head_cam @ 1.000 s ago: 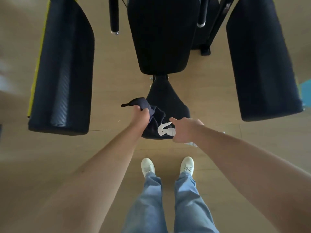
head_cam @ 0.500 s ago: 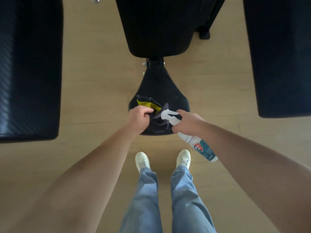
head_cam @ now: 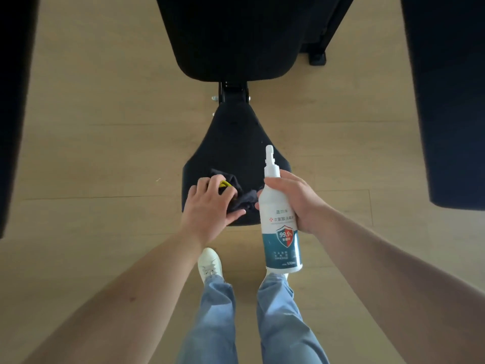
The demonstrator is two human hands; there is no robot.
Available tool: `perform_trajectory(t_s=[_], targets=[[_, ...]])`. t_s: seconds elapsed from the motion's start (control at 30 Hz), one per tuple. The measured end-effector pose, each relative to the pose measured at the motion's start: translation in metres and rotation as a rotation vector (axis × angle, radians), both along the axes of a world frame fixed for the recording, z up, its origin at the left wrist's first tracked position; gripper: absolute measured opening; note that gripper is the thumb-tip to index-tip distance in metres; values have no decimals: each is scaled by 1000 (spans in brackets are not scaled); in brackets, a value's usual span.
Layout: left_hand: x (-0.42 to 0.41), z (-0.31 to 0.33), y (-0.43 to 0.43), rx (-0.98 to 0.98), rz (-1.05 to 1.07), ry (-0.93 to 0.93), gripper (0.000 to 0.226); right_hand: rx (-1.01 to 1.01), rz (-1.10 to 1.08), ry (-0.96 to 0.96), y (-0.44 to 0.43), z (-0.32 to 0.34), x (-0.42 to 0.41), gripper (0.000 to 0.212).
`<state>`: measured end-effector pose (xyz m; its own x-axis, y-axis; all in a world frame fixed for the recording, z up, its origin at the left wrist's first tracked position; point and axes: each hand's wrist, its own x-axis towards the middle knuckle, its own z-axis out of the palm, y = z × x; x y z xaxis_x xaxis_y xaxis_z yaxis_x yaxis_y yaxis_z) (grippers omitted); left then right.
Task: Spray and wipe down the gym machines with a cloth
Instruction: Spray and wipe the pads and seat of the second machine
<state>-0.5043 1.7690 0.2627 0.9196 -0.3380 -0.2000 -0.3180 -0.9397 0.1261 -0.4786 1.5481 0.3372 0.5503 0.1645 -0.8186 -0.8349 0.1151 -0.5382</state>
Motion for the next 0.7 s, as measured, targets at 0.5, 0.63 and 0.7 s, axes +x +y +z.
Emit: perform_trajectory(t_s=[0.5, 0.63, 0.7], targets=[[28, 38, 22, -877, 1184, 249, 51, -125, 488, 4, 35, -2, -4, 31], [28, 39, 32, -1043, 1152, 205, 24, -124, 535, 18, 64, -8, -14, 42], [26, 34, 39, -1308, 1254, 281, 52, -140, 548, 25, 77, -11, -24, 35]])
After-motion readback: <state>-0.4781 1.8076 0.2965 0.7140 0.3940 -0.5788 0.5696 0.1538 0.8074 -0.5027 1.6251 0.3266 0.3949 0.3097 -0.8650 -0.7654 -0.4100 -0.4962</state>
